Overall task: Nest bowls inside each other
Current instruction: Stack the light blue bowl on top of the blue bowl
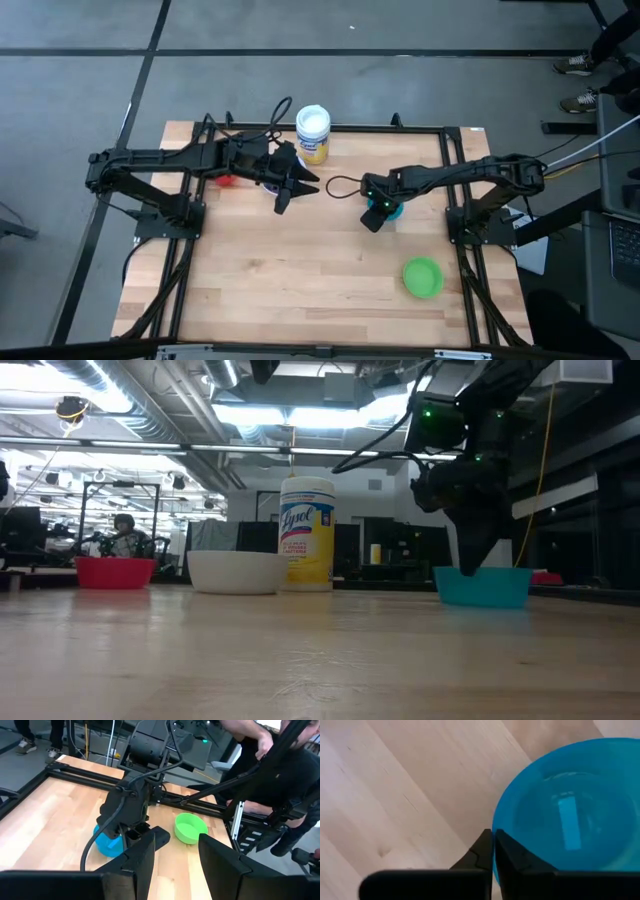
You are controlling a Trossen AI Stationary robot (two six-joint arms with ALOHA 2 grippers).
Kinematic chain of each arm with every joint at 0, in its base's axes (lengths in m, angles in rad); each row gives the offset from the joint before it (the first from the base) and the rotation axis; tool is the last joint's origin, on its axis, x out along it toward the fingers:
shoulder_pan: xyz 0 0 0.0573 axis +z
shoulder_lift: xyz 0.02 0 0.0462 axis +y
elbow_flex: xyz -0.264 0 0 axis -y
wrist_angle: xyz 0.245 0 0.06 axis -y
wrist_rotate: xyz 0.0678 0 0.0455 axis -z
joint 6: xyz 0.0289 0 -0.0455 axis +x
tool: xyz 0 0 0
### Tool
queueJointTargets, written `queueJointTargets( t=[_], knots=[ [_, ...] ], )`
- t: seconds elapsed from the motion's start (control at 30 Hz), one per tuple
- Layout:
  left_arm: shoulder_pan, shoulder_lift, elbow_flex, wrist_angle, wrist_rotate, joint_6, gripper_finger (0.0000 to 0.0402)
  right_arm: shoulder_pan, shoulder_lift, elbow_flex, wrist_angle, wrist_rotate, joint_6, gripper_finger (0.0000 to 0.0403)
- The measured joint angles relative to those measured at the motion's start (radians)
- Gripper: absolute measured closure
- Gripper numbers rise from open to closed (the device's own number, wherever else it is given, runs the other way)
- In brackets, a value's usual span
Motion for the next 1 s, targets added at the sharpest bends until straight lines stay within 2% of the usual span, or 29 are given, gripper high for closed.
queueJointTargets(
  t=[0.17, 0.33, 0.43, 0.57, 0.67, 0.83, 1.0],
  knots=[
    [0.000, 0.000, 0.000, 0.000, 0.002, 0.012, 0.0254, -0.013, 0.000, 0.000, 0.010, -0.038, 0.004, 0.0398],
    [0.000, 0.000, 0.000, 0.000, -0.001, 0.015, 0.0254, -0.019, -0.016, 0.006, 0.126, -0.166, 0.004, 0.0400],
    [0.000, 0.000, 0.000, 0.001, -0.001, 0.015, 0.0254, -0.019, -0.033, 0.060, 0.160, -0.208, 0.002, 0.0401],
    [0.000, 0.000, 0.000, 0.002, -0.012, 0.015, 0.0254, -0.022, -0.040, 0.150, 0.118, -0.206, -0.032, 0.0401],
    [0.000, 0.000, 0.000, 0.006, -0.013, 0.015, 0.0254, -0.024, -0.041, 0.207, -0.011, -0.108, -0.081, 0.0402],
    [0.000, 0.000, 0.000, 0.006, -0.013, 0.014, 0.0254, -0.014, -0.041, 0.301, -0.220, 0.160, -0.140, 0.0402],
    [0.000, 0.000, 0.000, 0.010, -0.029, 0.015, 0.0254, 0.010, -0.041, 0.370, -0.331, 0.405, -0.161, 0.0402]
  ],
)
